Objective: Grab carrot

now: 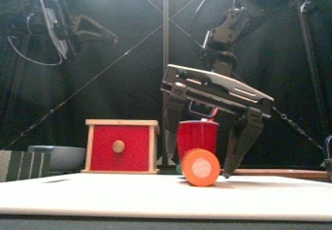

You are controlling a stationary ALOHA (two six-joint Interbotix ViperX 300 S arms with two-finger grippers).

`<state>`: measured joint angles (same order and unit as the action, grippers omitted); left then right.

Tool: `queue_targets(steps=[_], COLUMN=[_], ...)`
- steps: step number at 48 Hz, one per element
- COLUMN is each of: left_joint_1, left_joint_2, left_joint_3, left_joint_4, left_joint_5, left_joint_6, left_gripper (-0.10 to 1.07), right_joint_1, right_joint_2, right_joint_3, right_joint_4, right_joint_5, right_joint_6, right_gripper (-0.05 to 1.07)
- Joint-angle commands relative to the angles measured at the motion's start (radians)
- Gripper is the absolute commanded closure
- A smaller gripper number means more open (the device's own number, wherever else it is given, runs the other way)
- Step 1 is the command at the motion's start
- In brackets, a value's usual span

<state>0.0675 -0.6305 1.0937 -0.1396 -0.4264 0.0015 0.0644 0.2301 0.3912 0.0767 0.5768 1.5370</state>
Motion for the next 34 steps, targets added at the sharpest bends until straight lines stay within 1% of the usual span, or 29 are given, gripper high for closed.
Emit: queue_targets(steps=[1, 8, 13, 21, 30, 34], left_joint_1=[-0.003, -0.003, -0.003, -0.003, -0.003, -0.003], left_joint_2=[-0.002, -0.002, -0.002, -0.002, -0.002, -0.002], left_joint_3=[-0.018, -0.014, -0.009, -0.005, 0.005, 0.009], left_joint_4=[0.002, 0.002, 0.002, 0.002, 0.006, 0.011], left_joint_5=[-0.014, -0.017, -0.017, -0.018, -0.029, -0.038], left_joint_6=[0.002, 0.002, 0.002, 0.003, 0.003, 0.003], left_gripper=[0.89, 0.89, 0.89, 0.89, 0.89, 0.89], right_joint_1=[-0.006, -0.009, -0.014, -0.018, -0.020, -0.020], right_joint_2=[-0.012, 0.011, 0.026, 0.038, 0.046, 0.044], right_joint_3=[-0.031, -0.060, -0.072, -0.086, -0.117, -0.138], right_joint_4=[0.003, 0.002, 0.002, 0.005, 0.002, -0.012], right_joint_5=[-0.002, 0.005, 0.012, 0.038, 0.112, 0.140], right_joint_6=[0.002, 0.000, 0.002, 0.002, 0.002, 0.000], right_gripper=[0.00, 0.02, 0.06, 0.18, 0.34, 0.39])
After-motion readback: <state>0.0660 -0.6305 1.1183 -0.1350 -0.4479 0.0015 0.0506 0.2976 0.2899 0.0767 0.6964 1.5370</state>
